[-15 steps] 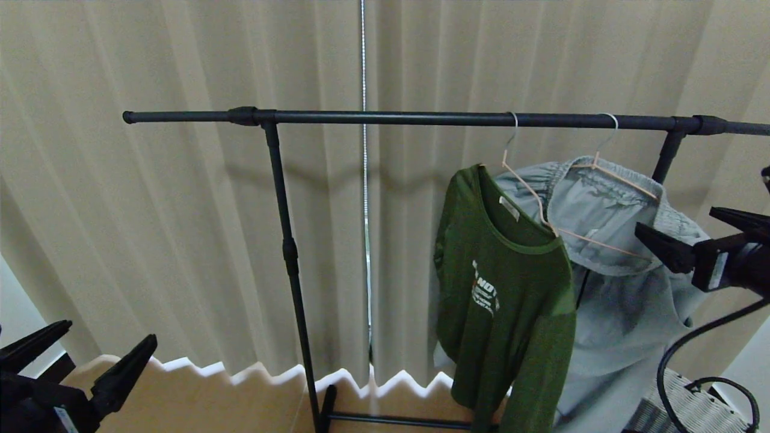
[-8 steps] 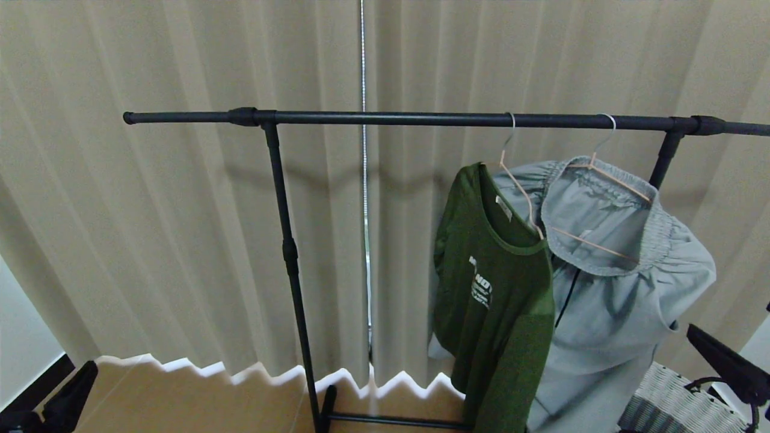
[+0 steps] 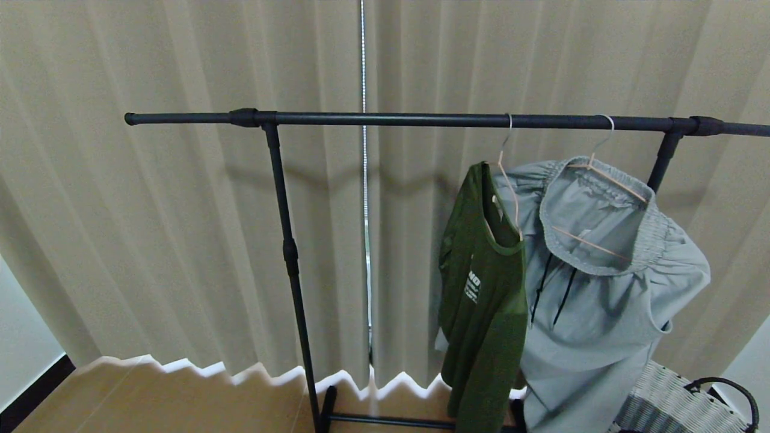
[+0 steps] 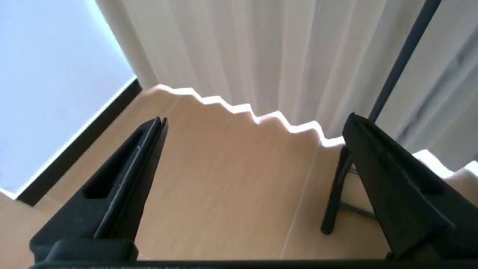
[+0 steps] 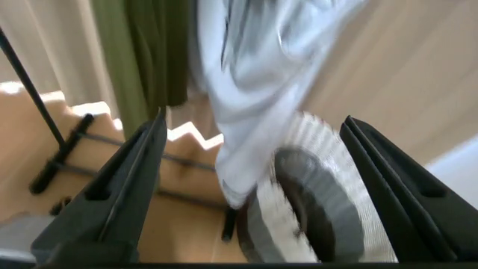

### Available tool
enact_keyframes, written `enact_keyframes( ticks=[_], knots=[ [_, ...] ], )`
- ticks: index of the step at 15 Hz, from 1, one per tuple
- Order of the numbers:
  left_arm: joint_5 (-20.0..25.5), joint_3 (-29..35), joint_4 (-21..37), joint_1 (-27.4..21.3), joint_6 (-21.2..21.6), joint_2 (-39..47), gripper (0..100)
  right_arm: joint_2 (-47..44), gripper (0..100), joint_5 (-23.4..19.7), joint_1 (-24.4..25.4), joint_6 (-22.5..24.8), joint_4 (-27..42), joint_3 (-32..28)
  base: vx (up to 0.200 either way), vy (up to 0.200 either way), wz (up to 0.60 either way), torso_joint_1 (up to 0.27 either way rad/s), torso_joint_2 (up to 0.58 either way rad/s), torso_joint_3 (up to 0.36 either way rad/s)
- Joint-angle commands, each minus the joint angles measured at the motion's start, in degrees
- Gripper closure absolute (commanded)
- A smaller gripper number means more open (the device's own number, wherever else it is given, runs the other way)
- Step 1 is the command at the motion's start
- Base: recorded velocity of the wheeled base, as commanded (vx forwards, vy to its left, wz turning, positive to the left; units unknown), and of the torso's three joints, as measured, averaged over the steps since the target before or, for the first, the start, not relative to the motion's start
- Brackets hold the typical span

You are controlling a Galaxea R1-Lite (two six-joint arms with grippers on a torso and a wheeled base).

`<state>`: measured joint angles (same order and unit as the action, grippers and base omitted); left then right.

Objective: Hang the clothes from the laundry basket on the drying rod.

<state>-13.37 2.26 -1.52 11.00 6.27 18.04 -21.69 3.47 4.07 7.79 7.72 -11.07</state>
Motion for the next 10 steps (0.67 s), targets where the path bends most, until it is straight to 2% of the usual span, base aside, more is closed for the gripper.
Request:
enact_keyframes(
  ticks=[1, 2, 4, 5, 6, 8, 10],
  knots=[
    [0.1, 0.5, 4.1, 0.2, 0.2, -12.3, 0, 7.5, 0, 0.2, -2.1, -0.2, 2.9, 0.7, 0.0, 0.0, 0.0, 0.0, 0.0, 0.0],
    [0.2, 0.2, 3.7, 0.2, -0.8, -12.3, 0, 10.8, 0, 0.2, -3.8, -1.4, 5.6, 2.1, 0.0, 0.0, 0.0, 0.0, 0.0, 0.0],
    [3.3, 0.2, 3.6, 0.2, -2.6, -12.3, 0, 14.0, 0, 0.3, -6.2, -4.0, 7.7, 2.9, 0.0, 0.0, 0.0, 0.0, 0.0, 0.0],
    [7.8, -0.2, 3.7, 0.2, -2.5, -12.3, 0, 15.0, 0, 0.6, -7.9, -4.9, 7.8, 2.9, 0.0, 0.0, 0.0, 0.0, 0.0, 0.0],
    [10.3, -1.5, 3.7, 0.2, -2.0, -12.3, 0, 16.0, 0, 0.7, -8.6, -4.9, 7.8, 2.9, 0.0, 0.0, 0.0, 0.0, 0.0, 0.0],
    [16.4, -1.4, 3.6, -0.1, -1.0, -12.2, 0, 16.1, 0, 0.9, -8.6, -5.2, 7.4, 3.2, 0.0, 0.0, 0.0, 0.0, 0.0, 0.0],
    [17.4, -1.4, 3.5, -0.2, -0.6, -12.3, 0, 16.3, 0, 0.2, -7.5, -5.3, 6.2, 3.8, 0.0, 0.0, 0.0, 0.0, 0.0, 0.0]
  ],
)
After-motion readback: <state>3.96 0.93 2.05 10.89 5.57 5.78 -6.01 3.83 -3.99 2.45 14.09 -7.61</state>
